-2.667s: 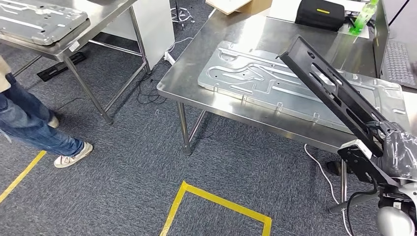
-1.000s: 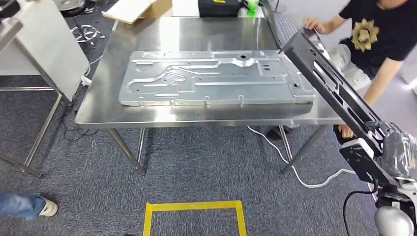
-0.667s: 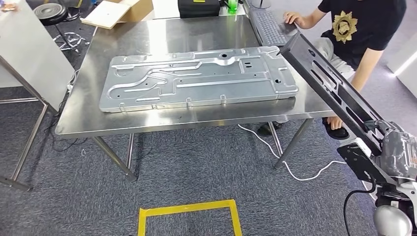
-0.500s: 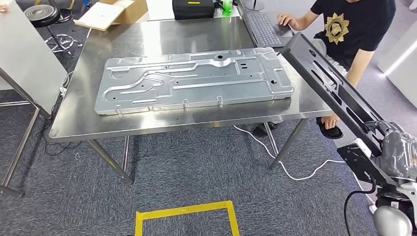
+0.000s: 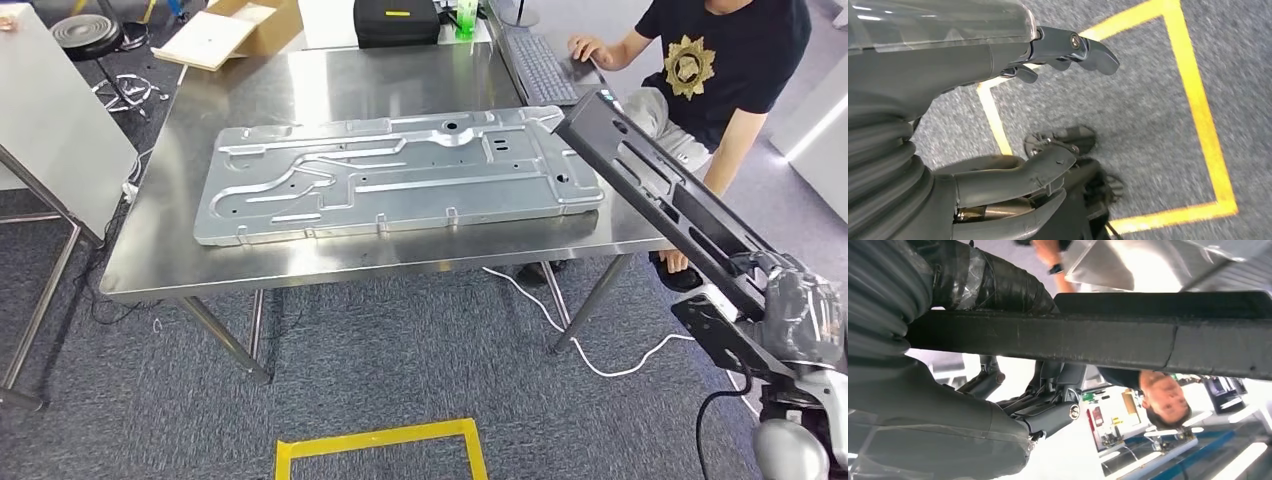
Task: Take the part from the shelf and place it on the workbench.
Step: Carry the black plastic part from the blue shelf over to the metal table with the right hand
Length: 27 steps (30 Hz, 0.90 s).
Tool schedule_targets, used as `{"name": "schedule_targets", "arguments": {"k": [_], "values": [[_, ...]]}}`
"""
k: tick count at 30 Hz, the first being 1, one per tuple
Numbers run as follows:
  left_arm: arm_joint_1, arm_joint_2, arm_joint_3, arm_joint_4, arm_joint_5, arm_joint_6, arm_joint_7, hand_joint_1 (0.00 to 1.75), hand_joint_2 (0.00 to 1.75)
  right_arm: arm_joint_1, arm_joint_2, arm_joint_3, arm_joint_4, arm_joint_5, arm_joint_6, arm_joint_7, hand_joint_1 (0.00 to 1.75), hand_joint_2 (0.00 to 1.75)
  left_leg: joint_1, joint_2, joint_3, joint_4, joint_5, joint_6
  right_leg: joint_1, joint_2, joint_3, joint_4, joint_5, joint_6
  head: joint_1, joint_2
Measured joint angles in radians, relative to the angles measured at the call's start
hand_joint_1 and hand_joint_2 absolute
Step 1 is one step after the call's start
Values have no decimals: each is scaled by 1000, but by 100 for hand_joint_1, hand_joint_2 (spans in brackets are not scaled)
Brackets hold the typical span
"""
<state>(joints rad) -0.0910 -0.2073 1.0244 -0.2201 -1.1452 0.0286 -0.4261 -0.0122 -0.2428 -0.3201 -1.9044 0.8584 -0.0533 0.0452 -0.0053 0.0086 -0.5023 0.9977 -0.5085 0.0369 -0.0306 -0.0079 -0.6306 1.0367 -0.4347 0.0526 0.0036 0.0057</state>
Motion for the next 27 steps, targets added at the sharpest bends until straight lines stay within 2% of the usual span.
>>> {"name": "schedule_targets", "arguments": {"k": [3, 4, 5, 6, 8, 9, 10, 11, 13, 15, 17, 19, 20, 21, 23, 24, 25, 26, 27], "values": [[-5, 0, -2, 0, -10, 0, 6, 0, 175, -26, -8, 20, 36, 127, 4, 22, 175, 175, 2, 1, 7, 13, -14, -19, 7, 4, 12, -5, -8, -35, -1, 0], [-8, -1, -2, 0, -13, -1, 7, 0, 175, -40, -11, 29, 49, 166, 4, 30, 175, 175, 4, 0, 4, 33, -20, -22, 7, 5, 19, -6, -11, -43, -1, 0], [-11, -1, -3, 0, -16, -1, 8, 0, 175, -59, -13, 39, 64, 200, 4, 37, 175, 175, 6, -1, -14, 70, -33, -25, 8, 6, 25, -7, -14, -51, -1, 0], [-14, -2, -3, 0, -19, -1, 9, 0, 175, -78, -14, 50, 82, 231, 3, 45, 175, 175, 7, -2, -46, 127, -51, -27, 9, 7, 31, -8, -16, -56, -1, 0], [-19, -3, -4, 0, -23, -2, 13, 0, 175, -114, -15, 71, 124, 281, 3, 60, 175, 175, 8, -2, -137, 259, -94, -28, 14, 9, 39, -8, -24, -64, -1, 0], [-20, -4, -5, 0, -24, -2, 15, 0, 175, -127, -15, 82, 145, 303, 3, 67, 175, 175, 7, -2, -174, 298, -102, -26, 18, 11, 44, -8, -29, -67, -1, 0], [-19, -4, -5, 0, -25, -3, 17, 0, 175, -138, -17, 93, 165, 324, 4, 73, 175, 175, 6, -2, -195, 303, -90, -22, 21, 12, 51, -8, -35, -68, -1, 0], [-18, -4, -6, 0, -26, -4, 18, 0, 175, -149, -19, 102, 182, 342, 5, 79, 175, 175, 4, -3, -198, 273, -57, -15, 24, 13, 59, -8, -41, -69, -1, 0], [-18, -3, -7, 0, -27, -4, 19, 0, 175, -172, -25, 119, 216, 371, 9, 89, 175, 175, -8, -3, -167, 146, 44, 3, 27, 14, 74, -8, -51, -68, 0, 0], [-21, -3, -8, 0, -27, -5, 20, 0, 175, -192, -29, 132, 247, 388, 12, 93, 175, 175, -19, -5, -138, 49, 85, 17, 27, 17, 78, -8, -59, -62, -1, 0], [-22, -2, -9, 0, -28, -5, 21, 0, 175, -202, -30, 143, 269, 399, 15, 94, 175, 175, -22, -8, -129, 29, 82, 21, 26, 18, 78, -9, -64, -51, -1, 0], [-21, -4, -10, 0, -28, -5, 21, 0, 175, -207, -33, 153, 284, 414, 15, 95, 175, 175, -15, -8, -118, 14, 97, 24, 26, 16, 78, -2, -75, -42, 0, 0], [-22, -6, -11, 0, -28, -6, 21, 0, 175, -212, -34, 157, 291, 423, 14, 95, 175, 175, -11, -8, -112, 5, 101, 26, 25, 15, 68, 20, -90, -38, 0, 0], [-24, -8, -11, 0, -28, -6, 21, 0, 175, -220, -35, 162, 298, 433, 13, 96, 175, 175, -8, -7, -107, -2, 103, 28, 24, 14, 47, 63, -112, -33, 0, 0], [-28, -9, -12, 0, -27, -6, 21, 0, 175, -231, -35, 175, 313, 458, 9, 98, 175, 175, -9, -7, -103, -4, 101, 30, 18, 13, -19, 180, -158, -23, 0, 0], [-29, -9, -12, 0, -26, -7, 22, 0, 175, -233, -34, 182, 320, 469, 8, 99, 175, 175, -8, -8, -102, -3, 98, 29, 14, 13, -48, 224, -166, -18, 0, 0], [-29, -9, -12, 0, -25, -7, 23, 0, 175, -234, -32, 191, 326, 481, 7, 100, 175, 175, -7, -8, -100, -2, 95, 28, 10, 12, -64, 239, -155, -13, 0, 0], [-28, -9, -12, 0, -24, -8, 23, 0, 175, -234, -29, 200, 331, 492, 6, 100, 175, 175, -5, -8, -98, 1, 91, 25, 4, 11, -63, 218, -127, -8, 0, 0], [-28, -10, -12, 0, -24, -8, 24, 0, 175, -236, -25, 209, 335, 502, 6, 100, 175, 175, -2, -9, -97, 5, 87, 20, -1, 9, -46, 166, -86, -1, 0, 0]]}}
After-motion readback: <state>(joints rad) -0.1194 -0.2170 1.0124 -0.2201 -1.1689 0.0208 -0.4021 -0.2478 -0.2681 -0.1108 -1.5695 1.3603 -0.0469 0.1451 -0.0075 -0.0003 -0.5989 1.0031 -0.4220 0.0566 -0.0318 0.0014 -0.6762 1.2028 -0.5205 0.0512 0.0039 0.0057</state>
